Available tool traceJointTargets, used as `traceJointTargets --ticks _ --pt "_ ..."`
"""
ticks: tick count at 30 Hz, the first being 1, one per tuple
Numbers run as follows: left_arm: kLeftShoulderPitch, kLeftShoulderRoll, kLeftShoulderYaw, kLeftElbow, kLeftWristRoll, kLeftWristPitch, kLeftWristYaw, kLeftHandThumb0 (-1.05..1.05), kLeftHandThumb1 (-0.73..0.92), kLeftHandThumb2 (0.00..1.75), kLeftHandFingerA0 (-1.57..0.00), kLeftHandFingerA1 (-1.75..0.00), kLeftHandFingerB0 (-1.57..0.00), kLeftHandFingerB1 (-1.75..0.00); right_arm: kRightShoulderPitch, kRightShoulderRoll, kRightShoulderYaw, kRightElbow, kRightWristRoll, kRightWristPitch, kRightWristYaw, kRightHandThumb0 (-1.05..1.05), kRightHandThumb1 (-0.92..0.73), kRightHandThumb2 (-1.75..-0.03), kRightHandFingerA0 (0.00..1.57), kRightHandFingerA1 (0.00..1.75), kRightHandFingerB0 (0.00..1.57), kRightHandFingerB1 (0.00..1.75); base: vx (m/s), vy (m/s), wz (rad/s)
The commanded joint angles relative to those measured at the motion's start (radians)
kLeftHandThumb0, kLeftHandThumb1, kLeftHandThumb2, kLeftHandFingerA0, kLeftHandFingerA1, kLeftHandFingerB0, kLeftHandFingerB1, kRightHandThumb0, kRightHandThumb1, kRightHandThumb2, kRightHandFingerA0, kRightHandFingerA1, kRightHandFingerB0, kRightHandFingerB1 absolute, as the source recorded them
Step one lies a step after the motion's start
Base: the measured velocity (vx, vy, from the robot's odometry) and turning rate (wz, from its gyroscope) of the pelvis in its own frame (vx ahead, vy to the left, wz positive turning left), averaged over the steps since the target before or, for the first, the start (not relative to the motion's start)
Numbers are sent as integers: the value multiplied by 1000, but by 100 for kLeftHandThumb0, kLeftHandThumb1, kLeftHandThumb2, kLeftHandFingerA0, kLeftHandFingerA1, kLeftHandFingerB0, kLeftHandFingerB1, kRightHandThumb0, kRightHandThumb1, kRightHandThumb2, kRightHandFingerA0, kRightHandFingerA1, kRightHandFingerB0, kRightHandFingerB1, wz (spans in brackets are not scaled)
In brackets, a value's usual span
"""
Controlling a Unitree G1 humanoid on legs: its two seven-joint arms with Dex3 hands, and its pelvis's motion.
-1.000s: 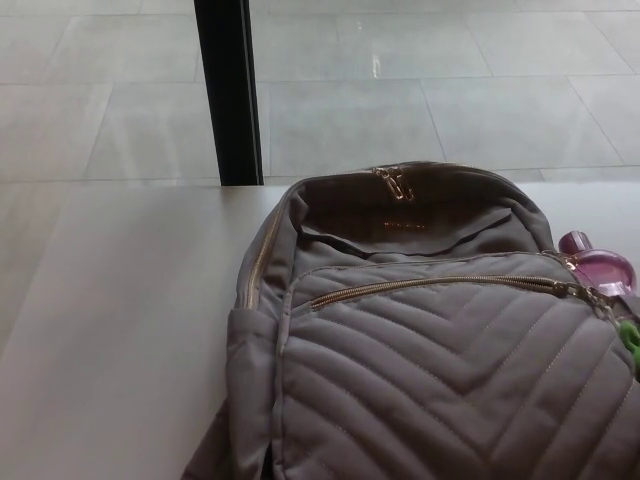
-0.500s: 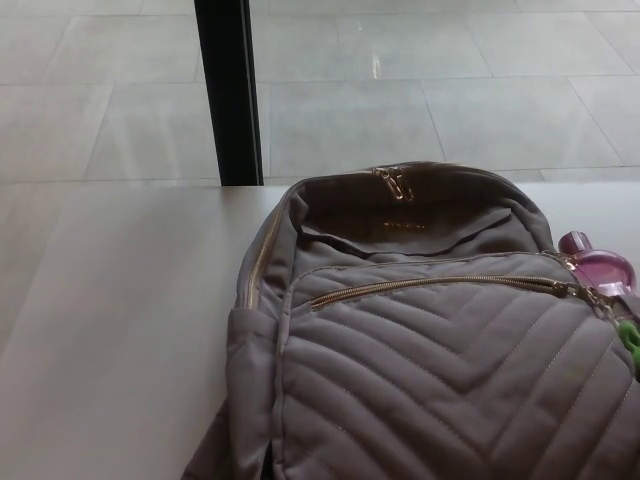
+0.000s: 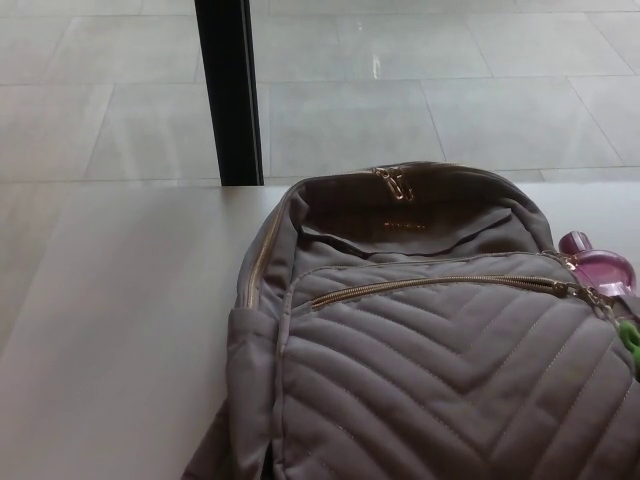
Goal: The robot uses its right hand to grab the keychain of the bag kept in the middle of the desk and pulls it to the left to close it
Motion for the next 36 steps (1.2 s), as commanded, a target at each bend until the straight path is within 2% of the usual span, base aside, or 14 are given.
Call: traceJointTargets --ticks 1,12,13,16,20,22,24,26,27,28,29,30,32,36 --pt "3 24 -2 5 -11 -12 3 -57 66 60 -49 -55 -33 -38 7 -3 1 8 -16 21 7 -52 -52 -82 32 62 14 45 0 0 0" --pt "5 24 2 2 -18 -16 -11 -58 65 59 -46 -56 -33 -39 1 -1 4 8 -19 18 6 -50 -53 -80 34 63 16 45 0 0 0" --pt "0 26 38 -141 -70 -174 -129 -61 72 62 -59 -45 -51 -36 -182 -57 73 43 -40 150 11 -40 -62 -58 37 56 26 35 0 0 0" --pt "7 30 36 -184 -73 -184 -194 -65 70 62 -49 -44 -44 -35 -196 -57 82 55 -55 134 7 -35 -63 -59 38 61 26 37 0 0 0" --pt "9 45 8 -199 -51 -203 -251 -67 68 61 -50 -42 -40 -34 -205 -54 80 59 -62 144 2 -38 -64 -59 40 61 28 39 0 0 0" --pt "34 43 -13 -272 -39 -190 -248 -72 68 61 -41 -41 -40 -34 -214 -51 75 67 -55 142 7 -36 -65 -59 40 63 28 40 0 0 0" --pt "66 35 -32 -350 -24 -187 -221 -74 71 61 -25 -43 -42 -34 -211 -47 71 71 -57 131 7 -34 -64 -59 43 64 30 41 0 0 0" --pt "86 33 -43 -383 -20 -185 -210 -72 72 62 -23 -43 -41 -34 -208 -46 72 78 -68 118 6 -33 -65 -59 43 63 30 41 0 0 0" --pt "70 33 -45 -345 -25 -175 -215 -72 57 94 -14 -51 -32 -49 -205 -45 71 79 -70 116 5 -32 -65 -59 43 62 30 41 0 0 0" --pt "63 33 -48 -326 -27 -165 -217 -73 56 94 -13 -50 -31 -49 -203 -43 71 81 -70 111 6 -32 -65 -59 43 61 30 40 0 0 0" --pt "61 31 -49 -317 -32 -153 -220 -69 71 62 -25 -43 -41 -34 -201 -40 69 76 -64 124 6 -33 -65 -59 43 62 30 41 0 0 0" --pt "63 32 -56 -310 -23 -163 -217 -69 74 63 -36 -43 -41 -34 -200 -41 69 74 -65 130 6 -35 -65 -60 43 62 30 40 0 0 0" --pt "70 33 -75 -303 -9 -190 -219 -69 75 63 -36 -43 -40 -34 -201 -41 71 75 -67 144 5 -34 -65 -59 43 61 30 40 0 0 0" --pt "89 25 -81 -325 -31 -162 -235 -68 73 62 -48 -48 -51 -36 -216 -41 66 93 -55 174 7 -35 -65 -59 43 65 30 39 0 0 0"
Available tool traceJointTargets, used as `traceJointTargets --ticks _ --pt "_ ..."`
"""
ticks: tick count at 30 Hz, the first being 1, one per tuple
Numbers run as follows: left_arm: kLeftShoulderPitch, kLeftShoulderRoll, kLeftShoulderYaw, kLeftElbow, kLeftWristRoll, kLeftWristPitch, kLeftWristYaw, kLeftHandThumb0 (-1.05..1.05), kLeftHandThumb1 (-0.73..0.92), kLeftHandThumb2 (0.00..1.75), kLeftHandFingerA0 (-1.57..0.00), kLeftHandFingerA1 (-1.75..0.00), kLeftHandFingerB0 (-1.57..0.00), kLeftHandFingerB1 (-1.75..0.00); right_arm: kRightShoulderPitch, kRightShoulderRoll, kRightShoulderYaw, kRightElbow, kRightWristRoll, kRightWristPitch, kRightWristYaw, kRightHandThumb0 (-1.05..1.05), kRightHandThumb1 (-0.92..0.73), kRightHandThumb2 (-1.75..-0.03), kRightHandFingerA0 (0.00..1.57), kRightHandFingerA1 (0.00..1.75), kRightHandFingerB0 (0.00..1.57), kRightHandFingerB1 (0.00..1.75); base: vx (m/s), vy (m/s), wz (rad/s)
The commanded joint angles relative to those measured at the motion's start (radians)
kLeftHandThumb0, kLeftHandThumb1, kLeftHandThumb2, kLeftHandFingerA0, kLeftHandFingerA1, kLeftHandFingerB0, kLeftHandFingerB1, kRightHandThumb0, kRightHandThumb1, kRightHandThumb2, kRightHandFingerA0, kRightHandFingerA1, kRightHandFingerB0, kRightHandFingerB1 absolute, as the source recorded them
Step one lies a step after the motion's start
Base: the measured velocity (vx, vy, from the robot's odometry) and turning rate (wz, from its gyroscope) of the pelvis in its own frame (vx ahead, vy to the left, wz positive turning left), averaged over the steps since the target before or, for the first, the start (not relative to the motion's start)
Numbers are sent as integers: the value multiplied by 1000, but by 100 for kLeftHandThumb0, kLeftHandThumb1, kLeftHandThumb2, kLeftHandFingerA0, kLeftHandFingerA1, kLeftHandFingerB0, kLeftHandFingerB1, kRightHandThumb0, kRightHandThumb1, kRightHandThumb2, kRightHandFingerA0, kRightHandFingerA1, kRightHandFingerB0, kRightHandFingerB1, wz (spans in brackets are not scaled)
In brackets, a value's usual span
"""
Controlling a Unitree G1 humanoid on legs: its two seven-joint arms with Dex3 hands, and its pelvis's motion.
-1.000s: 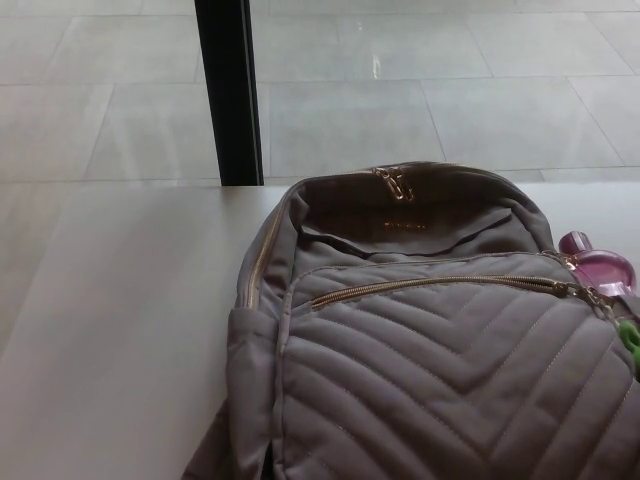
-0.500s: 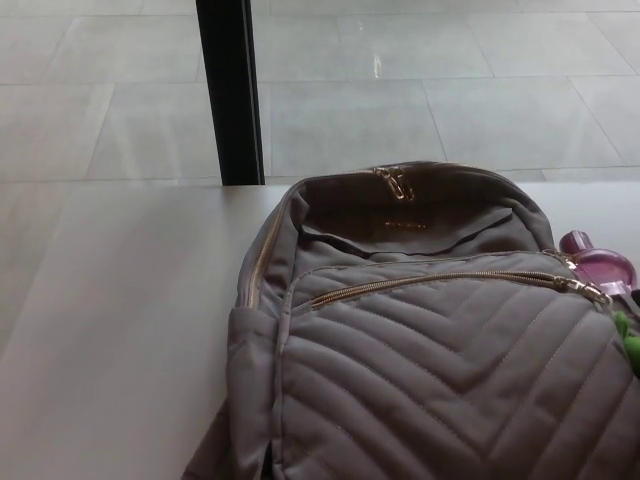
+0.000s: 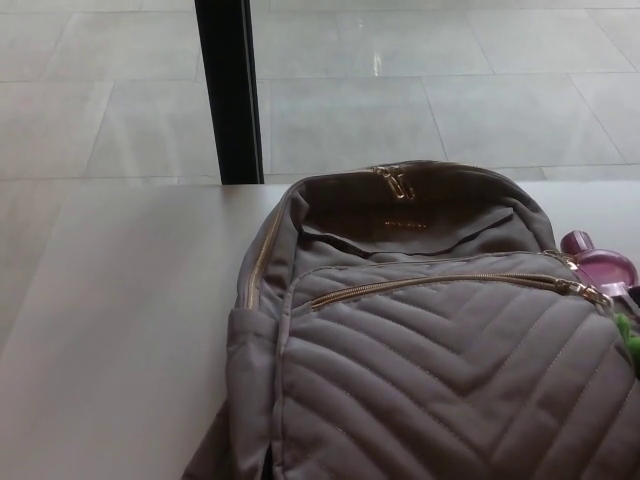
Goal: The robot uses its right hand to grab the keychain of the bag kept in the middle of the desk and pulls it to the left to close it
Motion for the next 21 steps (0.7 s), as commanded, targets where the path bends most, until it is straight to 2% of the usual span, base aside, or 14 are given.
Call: traceJointTargets --ticks 1,2,3,7,10,17,21 --pt "14 7 -6 1 -15 -3 -36 -68 73 63 -47 -48 -51 -36 -7 -16 -1 29 -2 58 9 -35 -66 -60 44 66 29 39 0 0 0" --pt "14 7 -6 4 -18 -4 -44 -68 73 63 -47 -48 -51 -36 -9 -17 -3 35 2 64 13 -35 -66 -60 44 66 29 39 0 0 0" --pt "12 8 -8 6 -14 4 -31 -69 72 62 -46 -48 -50 -36 -11 -31 0 47 -8 79 17 -35 -66 -61 45 74 30 39 0 0 0" --pt "17 7 -12 -2 -9 3 -14 -67 73 63 -48 -46 -46 -36 -3 -55 -1 90 -18 62 30 -33 -65 -61 45 73 30 40 0 0 0" --pt "9 6 -3 19 -27 2 -43 -65 73 62 -42 -49 -41 -37 3 -78 7 112 -41 75 24 -27 -65 -59 45 77 30 40 0 0 0" --pt "7 7 -9 24 -23 12 -38 -66 70 62 -47 -49 -43 -36 5 -123 44 137 -91 79 -1 -21 -67 -59 48 63 34 40 0 0 0" --pt "11 5 -1 15 -34 19 -41 -65 70 61 -48 -48 -45 -37 6 -131 58 144 -114 63 -8 -18 -68 -60 49 68 35 42 0 0 0"
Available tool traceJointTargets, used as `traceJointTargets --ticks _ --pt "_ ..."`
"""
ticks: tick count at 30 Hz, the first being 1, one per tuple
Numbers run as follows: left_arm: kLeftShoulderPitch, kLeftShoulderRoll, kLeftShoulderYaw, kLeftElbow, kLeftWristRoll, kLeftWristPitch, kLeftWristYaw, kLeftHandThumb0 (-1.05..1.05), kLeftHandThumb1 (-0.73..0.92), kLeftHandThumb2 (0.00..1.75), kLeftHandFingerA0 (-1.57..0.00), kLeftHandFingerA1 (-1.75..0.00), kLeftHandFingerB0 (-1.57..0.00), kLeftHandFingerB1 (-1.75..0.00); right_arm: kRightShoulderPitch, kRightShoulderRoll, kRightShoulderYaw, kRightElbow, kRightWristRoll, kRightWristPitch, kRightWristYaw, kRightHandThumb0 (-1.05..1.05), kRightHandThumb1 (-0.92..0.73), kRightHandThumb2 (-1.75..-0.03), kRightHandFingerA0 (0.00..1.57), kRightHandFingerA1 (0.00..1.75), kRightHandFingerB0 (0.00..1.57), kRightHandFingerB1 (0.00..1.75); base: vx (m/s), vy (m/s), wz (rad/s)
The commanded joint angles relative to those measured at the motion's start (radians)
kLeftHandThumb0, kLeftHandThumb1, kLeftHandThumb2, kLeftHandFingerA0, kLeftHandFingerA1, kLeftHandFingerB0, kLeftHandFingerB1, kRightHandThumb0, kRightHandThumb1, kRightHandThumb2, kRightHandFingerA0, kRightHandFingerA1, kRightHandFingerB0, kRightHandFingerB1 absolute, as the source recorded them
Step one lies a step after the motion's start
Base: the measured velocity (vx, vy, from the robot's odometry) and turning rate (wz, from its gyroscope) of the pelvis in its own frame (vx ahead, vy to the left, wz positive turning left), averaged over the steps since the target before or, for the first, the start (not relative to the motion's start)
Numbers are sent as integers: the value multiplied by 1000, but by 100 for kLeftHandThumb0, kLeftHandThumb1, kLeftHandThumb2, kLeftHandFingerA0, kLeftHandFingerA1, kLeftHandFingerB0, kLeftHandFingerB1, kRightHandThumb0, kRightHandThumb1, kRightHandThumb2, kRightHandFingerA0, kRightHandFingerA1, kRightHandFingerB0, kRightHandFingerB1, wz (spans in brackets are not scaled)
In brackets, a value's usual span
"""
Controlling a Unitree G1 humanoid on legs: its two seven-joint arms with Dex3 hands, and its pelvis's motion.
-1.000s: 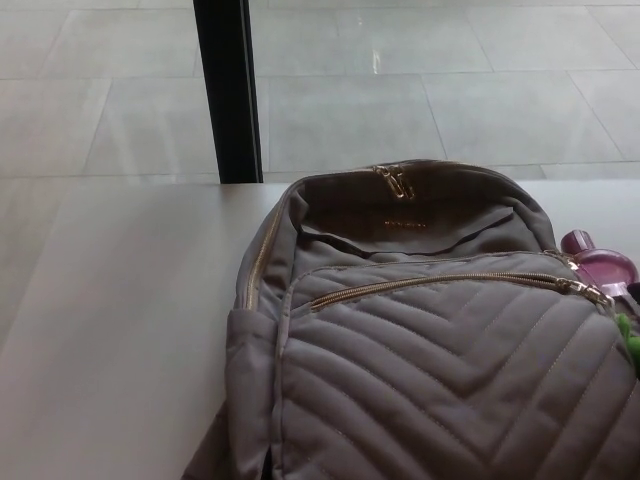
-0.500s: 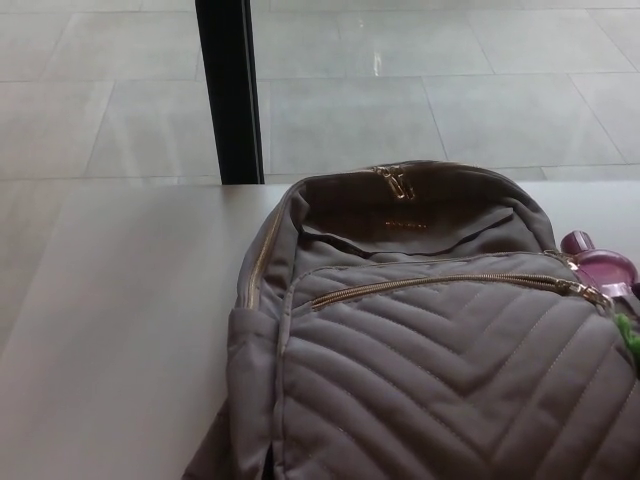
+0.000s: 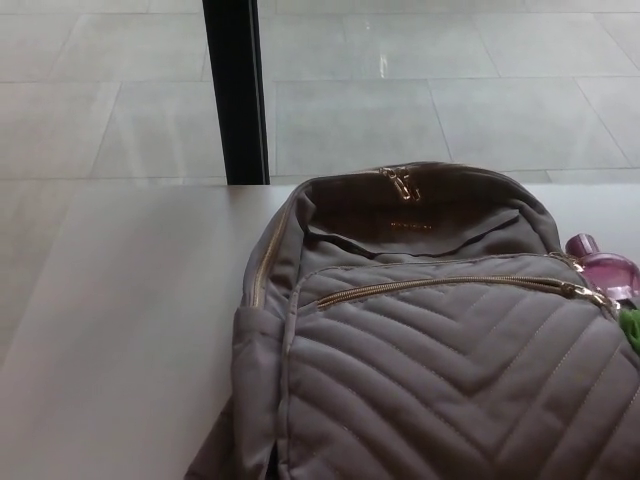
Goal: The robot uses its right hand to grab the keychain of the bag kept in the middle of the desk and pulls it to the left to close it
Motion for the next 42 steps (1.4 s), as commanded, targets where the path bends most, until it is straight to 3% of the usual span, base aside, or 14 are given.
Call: traceJointTargets --ticks 1,14,23,26,27,28,38,39,42 --pt "0 6 7 -3 -18 17 -1 -67 69 61 -47 -48 -44 -37 20 -20 30 22 -67 28 4 -18 -68 -60 49 68 36 41 0 0 0" --pt "0 -4 3 -5 -19 15 8 -69 68 61 -50 -48 -47 -37 5 -54 96 -8 -127 43 21 -25 -67 -60 54 70 38 42 0 0 0" --pt "5 -8 6 0 -26 11 -10 -68 70 62 -51 -49 -49 -37 -33 -38 115 -26 -149 44 7 -27 -67 -59 54 82 36 42 0 0 0" --pt "10 -16 18 -11 -44 23 -19 -65 71 62 -52 -49 -49 -37 -47 -40 118 -52 -154 90 13 -33 -64 -58 53 84 27 37 0 0 0" --pt "14 -13 14 -8 -34 7 -19 -65 73 63 -51 -49 -47 -36 -52 -53 125 -78 -170 126 18 -35 -44 -90 61 88 0 44 0 0 0" --pt "10 -13 24 6 -45 24 -21 -65 72 62 -55 -49 -49 -37 -56 -61 124 -103 -169 153 28 -51 -51 -78 59 100 4 21 0 0 0" --pt "4 -10 43 48 -44 15 -22 -66 73 63 -54 -51 -51 -37 -73 -95 100 -200 -119 235 111 -54 -45 -78 65 98 0 15 0 0 0" --pt "0 -9 44 55 -42 18 -16 -66 72 62 -57 -51 -54 -37 -72 -107 99 -209 -119 238 127 -53 -57 -57 61 100 0 17 0 0 0" --pt "-2 -8 41 62 -39 5 -21 -63 74 63 -55 -52 -52 -38 -75 -131 104 -233 -115 257 164 -54 -55 -57 58 102 0 14 0 0 0"
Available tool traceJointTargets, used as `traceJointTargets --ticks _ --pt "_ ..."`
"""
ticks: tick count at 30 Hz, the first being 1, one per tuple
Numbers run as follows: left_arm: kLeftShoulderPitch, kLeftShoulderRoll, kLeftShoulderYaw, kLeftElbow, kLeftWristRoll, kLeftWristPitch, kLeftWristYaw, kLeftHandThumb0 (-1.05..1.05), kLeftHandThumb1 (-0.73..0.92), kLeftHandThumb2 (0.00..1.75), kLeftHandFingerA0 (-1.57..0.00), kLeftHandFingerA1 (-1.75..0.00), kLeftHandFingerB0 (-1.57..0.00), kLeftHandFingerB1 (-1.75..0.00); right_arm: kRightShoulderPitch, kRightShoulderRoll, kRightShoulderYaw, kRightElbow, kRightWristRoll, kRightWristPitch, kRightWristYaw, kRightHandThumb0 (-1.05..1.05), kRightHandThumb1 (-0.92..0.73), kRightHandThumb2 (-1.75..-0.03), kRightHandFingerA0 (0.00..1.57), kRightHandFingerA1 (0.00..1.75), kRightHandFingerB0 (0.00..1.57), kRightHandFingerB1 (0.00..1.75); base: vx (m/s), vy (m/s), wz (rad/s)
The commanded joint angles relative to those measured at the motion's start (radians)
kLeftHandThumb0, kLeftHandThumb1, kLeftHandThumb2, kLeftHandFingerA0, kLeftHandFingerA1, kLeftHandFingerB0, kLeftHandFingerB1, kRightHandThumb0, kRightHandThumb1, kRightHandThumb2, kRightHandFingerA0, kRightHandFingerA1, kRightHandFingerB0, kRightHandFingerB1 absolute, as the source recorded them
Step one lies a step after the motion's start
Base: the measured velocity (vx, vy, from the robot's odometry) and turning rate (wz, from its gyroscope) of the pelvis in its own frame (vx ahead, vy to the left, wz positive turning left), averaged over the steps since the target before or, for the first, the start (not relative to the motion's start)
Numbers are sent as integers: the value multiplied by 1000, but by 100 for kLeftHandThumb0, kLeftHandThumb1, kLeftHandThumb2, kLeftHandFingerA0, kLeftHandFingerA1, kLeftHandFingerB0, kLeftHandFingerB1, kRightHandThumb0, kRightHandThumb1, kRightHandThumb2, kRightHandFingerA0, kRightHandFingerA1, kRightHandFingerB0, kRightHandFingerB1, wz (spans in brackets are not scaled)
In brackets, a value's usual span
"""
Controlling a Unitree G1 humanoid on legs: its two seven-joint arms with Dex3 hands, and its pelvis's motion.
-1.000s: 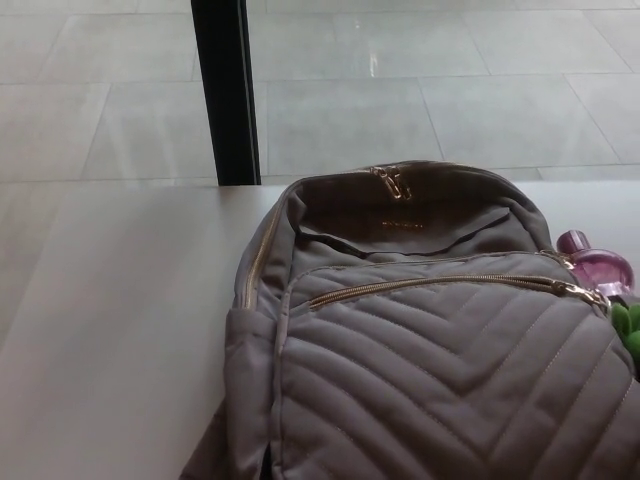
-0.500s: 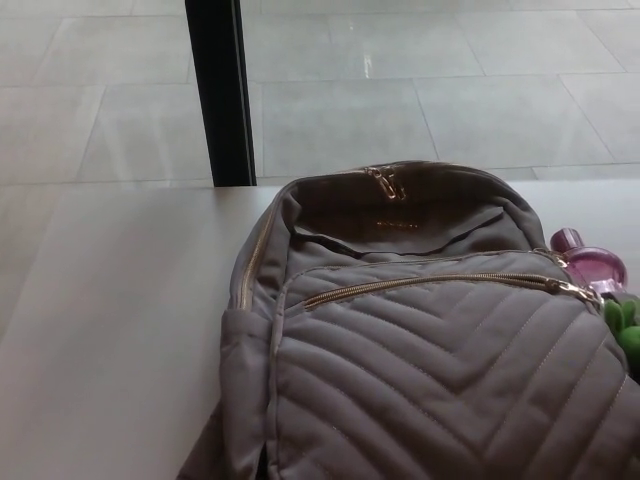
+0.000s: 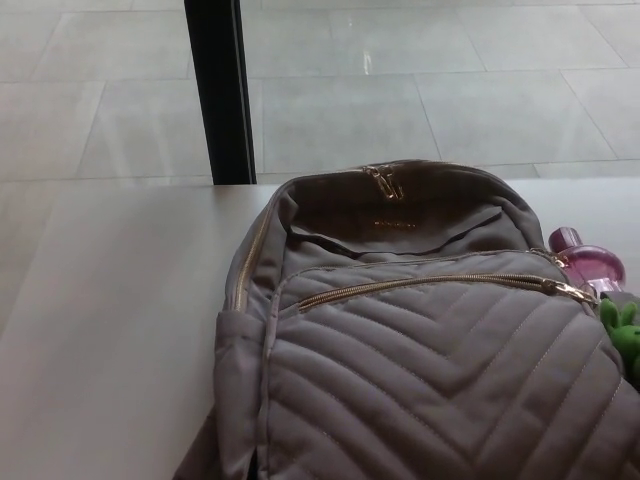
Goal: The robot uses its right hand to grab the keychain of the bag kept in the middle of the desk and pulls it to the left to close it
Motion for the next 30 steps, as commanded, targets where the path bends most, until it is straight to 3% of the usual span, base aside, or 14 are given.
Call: traceJointTargets --ticks 1,9,10,11,12,14,18,19,20,22,23,24,30 --pt "-5 14 7 19 -16 4 -4 -63 73 62 -55 -52 -52 -39 -17 -33 9 -57 49 41 98 -60 -44 -80 60 91 0 14 0 0 0" --pt "3 15 6 2 -17 9 4 -66 71 62 -52 -51 -50 -39 20 -16 15 -79 60 8 115 -55 -44 -71 59 104 8 18 0 0 0" --pt "-3 18 12 8 -26 22 0 -65 71 62 -53 -52 -51 -39 35 6 12 -86 65 -35 100 -41 -52 -58 64 104 10 24 0 0 0" --pt "-2 18 10 9 -23 12 -4 -65 71 62 -52 -52 -51 -39 35 23 9 -96 72 -15 92 -29 -48 -97 69 91 0 49 0 0 0" --pt "-3 18 4 7 -15 17 11 -65 71 62 -53 -51 -52 -38 42 43 1 -100 74 -30 79 -44 -51 -66 69 109 12 35 0 0 0" --pt "-6 18 3 10 -15 19 11 -65 71 62 -53 -50 -51 -39 47 57 -6 -106 70 -35 77 -35 -58 -58 64 116 14 30 0 0 0" --pt "-8 18 -2 19 -9 6 6 -67 70 62 -52 -49 -51 -39 48 97 -3 -126 29 -41 26 -28 -66 -60 63 101 20 34 0 0 0" --pt "1 16 -4 1 -8 2 10 -67 71 62 -50 -49 -50 -39 46 104 -3 -125 27 -44 19 -30 -67 -63 65 98 21 36 0 0 0" --pt "3 16 -4 -4 -10 4 9 -66 72 62 -51 -50 -50 -39 43 110 -2 -122 21 -43 12 -22 -49 -94 72 92 13 50 0 0 0" --pt "4 16 4 -7 -24 23 1 -65 71 62 -51 -52 -50 -39 42 116 5 -105 -4 -65 -5 -14 -50 -94 76 89 19 52 0 0 0" --pt "6 16 3 -7 -23 19 0 -65 72 62 -51 -51 -50 -39 42 116 7 -106 -8 -60 -6 -14 -72 -61 72 100 31 38 0 0 0" --pt "7 14 5 -4 -23 15 5 -66 71 62 -53 -51 -51 -39 44 122 4 -95 0 -70 -5 -10 -74 -61 72 108 33 40 0 0 0" --pt "-6 18 2 19 -20 20 11 -66 71 62 -54 -50 -52 -39 47 102 20 -78 -33 -81 -8 -15 -74 -62 75 111 36 41 0 0 0"
